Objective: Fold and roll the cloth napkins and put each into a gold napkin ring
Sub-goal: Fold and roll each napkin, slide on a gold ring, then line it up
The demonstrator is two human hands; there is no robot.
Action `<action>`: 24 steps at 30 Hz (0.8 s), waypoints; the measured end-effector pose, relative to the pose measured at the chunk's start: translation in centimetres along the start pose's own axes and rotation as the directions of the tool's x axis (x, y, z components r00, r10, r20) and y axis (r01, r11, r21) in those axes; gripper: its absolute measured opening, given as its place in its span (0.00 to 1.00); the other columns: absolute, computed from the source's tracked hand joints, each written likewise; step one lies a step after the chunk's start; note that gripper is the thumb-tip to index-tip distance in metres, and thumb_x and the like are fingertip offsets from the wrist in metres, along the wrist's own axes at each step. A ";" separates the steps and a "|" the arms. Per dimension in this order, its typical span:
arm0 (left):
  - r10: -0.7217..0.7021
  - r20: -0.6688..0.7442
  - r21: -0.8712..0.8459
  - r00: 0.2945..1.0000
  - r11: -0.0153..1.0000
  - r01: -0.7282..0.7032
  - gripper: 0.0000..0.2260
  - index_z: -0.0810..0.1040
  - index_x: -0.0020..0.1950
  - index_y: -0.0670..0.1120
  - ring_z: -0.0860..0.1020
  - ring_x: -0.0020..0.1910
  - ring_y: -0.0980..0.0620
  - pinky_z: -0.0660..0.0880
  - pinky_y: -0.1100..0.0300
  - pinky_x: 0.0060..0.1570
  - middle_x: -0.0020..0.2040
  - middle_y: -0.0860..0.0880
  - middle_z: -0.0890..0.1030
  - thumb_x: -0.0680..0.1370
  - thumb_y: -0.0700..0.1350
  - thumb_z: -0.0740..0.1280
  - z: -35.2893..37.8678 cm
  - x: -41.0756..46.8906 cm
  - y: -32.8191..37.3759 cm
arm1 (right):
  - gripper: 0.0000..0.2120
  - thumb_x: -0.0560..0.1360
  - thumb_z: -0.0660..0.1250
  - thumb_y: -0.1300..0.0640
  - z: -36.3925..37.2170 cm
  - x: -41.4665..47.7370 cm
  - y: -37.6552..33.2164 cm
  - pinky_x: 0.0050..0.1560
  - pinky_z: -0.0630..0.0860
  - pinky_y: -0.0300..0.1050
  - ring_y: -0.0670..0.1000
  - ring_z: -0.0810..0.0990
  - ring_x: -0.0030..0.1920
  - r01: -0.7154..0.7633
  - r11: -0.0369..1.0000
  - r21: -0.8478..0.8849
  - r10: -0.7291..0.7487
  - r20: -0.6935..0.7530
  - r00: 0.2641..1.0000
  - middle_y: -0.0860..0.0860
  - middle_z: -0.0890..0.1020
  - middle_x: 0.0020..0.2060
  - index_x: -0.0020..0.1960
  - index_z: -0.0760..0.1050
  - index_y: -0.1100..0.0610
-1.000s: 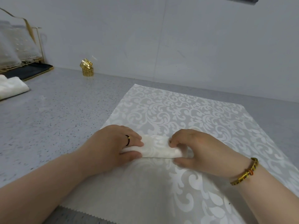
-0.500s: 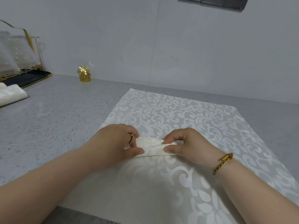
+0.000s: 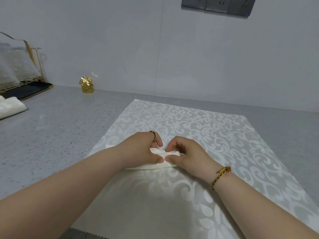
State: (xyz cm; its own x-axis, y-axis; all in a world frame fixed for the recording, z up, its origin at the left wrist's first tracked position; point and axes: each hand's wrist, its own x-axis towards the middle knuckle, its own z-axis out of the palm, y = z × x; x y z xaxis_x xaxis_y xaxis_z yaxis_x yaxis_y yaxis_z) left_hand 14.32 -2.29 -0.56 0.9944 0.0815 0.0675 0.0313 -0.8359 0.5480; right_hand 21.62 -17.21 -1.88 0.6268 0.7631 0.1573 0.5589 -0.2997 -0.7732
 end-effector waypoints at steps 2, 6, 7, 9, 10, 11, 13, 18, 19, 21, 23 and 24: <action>0.017 -0.025 0.048 1.000 0.999 -0.015 0.11 0.73 0.52 0.53 0.71 0.43 0.63 0.65 0.75 0.41 0.45 0.59 0.74 0.72 0.48 0.70 0.2 0.0 0.1 | 0.13 0.70 0.68 0.66 0.0 0.0 0.2 0.38 0.69 0.26 0.35 0.74 0.34 0.001 0.998 0.056 -0.001 -0.014 1.000 0.43 0.76 0.36 0.37 0.72 0.48; 0.035 -0.112 0.116 0.993 0.993 -0.022 0.11 0.76 0.55 0.54 0.71 0.46 0.62 0.65 0.74 0.43 0.46 0.60 0.74 0.73 0.49 0.68 0.6 -0.7 0.0 | 0.08 0.74 0.64 0.65 -0.8 0.0 0.8 0.41 0.71 0.24 0.40 0.77 0.41 -0.054 0.966 0.254 0.094 -0.148 0.984 0.47 0.80 0.42 0.42 0.77 0.53; 0.047 -0.131 0.148 0.990 0.989 -0.028 0.11 0.75 0.55 0.54 0.70 0.46 0.62 0.64 0.75 0.41 0.46 0.60 0.74 0.73 0.50 0.67 0.5 -1.0 -0.1 | 0.07 0.75 0.63 0.64 -0.8 0.1 1.1 0.43 0.70 0.23 0.41 0.77 0.44 -0.067 0.976 0.205 0.100 -0.155 0.983 0.46 0.80 0.44 0.44 0.77 0.53; 0.070 -0.163 0.213 0.984 0.976 -0.034 0.11 0.75 0.56 0.55 0.72 0.47 0.61 0.62 0.76 0.41 0.50 0.60 0.77 0.74 0.51 0.66 0.2 -1.6 -0.5 | 0.08 0.75 0.63 0.62 -0.7 0.2 1.5 0.45 0.68 0.20 0.41 0.76 0.47 -0.075 0.995 0.062 0.082 -0.121 0.989 0.43 0.78 0.46 0.50 0.77 0.53; 0.076 -0.183 0.235 0.980 0.972 -0.031 0.12 0.75 0.57 0.55 0.73 0.50 0.61 0.62 0.76 0.41 0.52 0.60 0.77 0.74 0.51 0.65 -0.2 -1.9 -0.8 | 0.09 0.75 0.63 0.62 -0.5 0.2 1.7 0.46 0.66 0.18 0.40 0.75 0.48 -0.063 0.998 -0.020 0.061 -0.093 0.994 0.42 0.78 0.48 0.53 0.77 0.53; 0.069 -0.205 0.246 0.976 0.969 -0.017 0.12 0.74 0.58 0.55 0.74 0.52 0.60 0.62 0.76 0.41 0.54 0.60 0.78 0.75 0.51 0.65 -0.6 -2.2 -1.3 | 0.10 0.75 0.63 0.61 -0.3 0.2 1.8 0.48 0.63 0.17 0.39 0.73 0.51 -0.043 0.995 -0.090 0.037 -0.061 0.997 0.41 0.76 0.50 0.55 0.77 0.54; 0.035 -0.263 0.246 0.964 0.969 0.032 0.12 0.75 0.58 0.55 0.74 0.54 0.59 0.64 0.74 0.40 0.54 0.60 0.78 0.74 0.51 0.66 -1.8 -3.0 -2.3 | 0.11 0.75 0.64 0.61 -0.1 0.2 2.1 0.50 0.59 0.14 0.38 0.70 0.56 -0.008 0.985 -0.173 0.001 -0.038 0.999 0.41 0.74 0.54 0.57 0.77 0.54; -0.085 -0.414 0.195 0.906 0.964 0.179 0.08 0.74 0.52 0.56 0.75 0.50 0.54 0.65 0.70 0.36 0.45 0.58 0.76 0.74 0.49 0.67 -5.4 -5.1 -6.6 | 0.10 0.74 0.64 0.63 0.2 0.4 2.2 0.52 0.56 0.15 0.38 0.68 0.57 0.047 0.960 -0.276 -0.066 -0.060 0.996 0.39 0.74 0.52 0.53 0.79 0.56; -0.109 -0.437 0.187 0.893 0.960 0.209 0.08 0.75 0.52 0.55 0.76 0.50 0.53 0.65 0.66 0.36 0.46 0.56 0.77 0.74 0.48 0.68 -6.1 -5.5 -7.7 | 0.10 0.74 0.64 0.64 0.4 0.5 2.1 0.52 0.56 0.15 0.38 0.69 0.56 0.058 0.954 -0.293 -0.081 -0.067 0.994 0.39 0.74 0.52 0.53 0.79 0.56; -0.164 -0.480 0.181 0.862 0.943 0.280 0.10 0.76 0.55 0.53 0.76 0.51 0.50 0.65 0.61 0.39 0.50 0.52 0.80 0.74 0.48 0.68 -7.3 -5.9 -9.8 | 0.10 0.73 0.65 0.65 0.4 0.4 2.1 0.53 0.57 0.16 0.36 0.70 0.54 0.066 0.946 -0.318 -0.095 -0.076 0.993 0.39 0.75 0.51 0.51 0.80 0.54; -0.212 -0.523 0.169 0.826 0.924 0.344 0.11 0.76 0.56 0.52 0.76 0.52 0.49 0.64 0.61 0.41 0.53 0.50 0.80 0.74 0.47 0.68 -8.7 -6.6 -12.1 | 0.13 0.73 0.65 0.65 0.6 0.6 1.6 0.52 0.58 0.16 0.30 0.69 0.52 0.064 0.941 -0.332 -0.085 -0.052 0.995 0.35 0.74 0.50 0.46 0.78 0.47; -0.230 -0.537 0.161 0.812 0.917 0.366 0.11 0.76 0.56 0.52 0.76 0.52 0.48 0.64 0.61 0.41 0.53 0.50 0.80 0.74 0.47 0.68 -9.3 -6.8 -13.0 | 0.18 0.73 0.65 0.65 0.6 0.5 1.5 0.52 0.58 0.16 0.28 0.70 0.52 0.055 0.943 -0.329 -0.075 -0.046 0.996 0.31 0.74 0.50 0.44 0.77 0.40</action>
State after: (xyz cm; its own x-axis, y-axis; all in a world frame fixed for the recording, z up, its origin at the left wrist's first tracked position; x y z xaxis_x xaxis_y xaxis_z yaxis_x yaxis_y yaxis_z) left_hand 6.24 13.05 -0.41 0.7458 0.5496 0.3765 0.4088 -0.8238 0.3928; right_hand 22.51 -16.93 -3.34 0.6077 0.7563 0.2425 0.7402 -0.4285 -0.5182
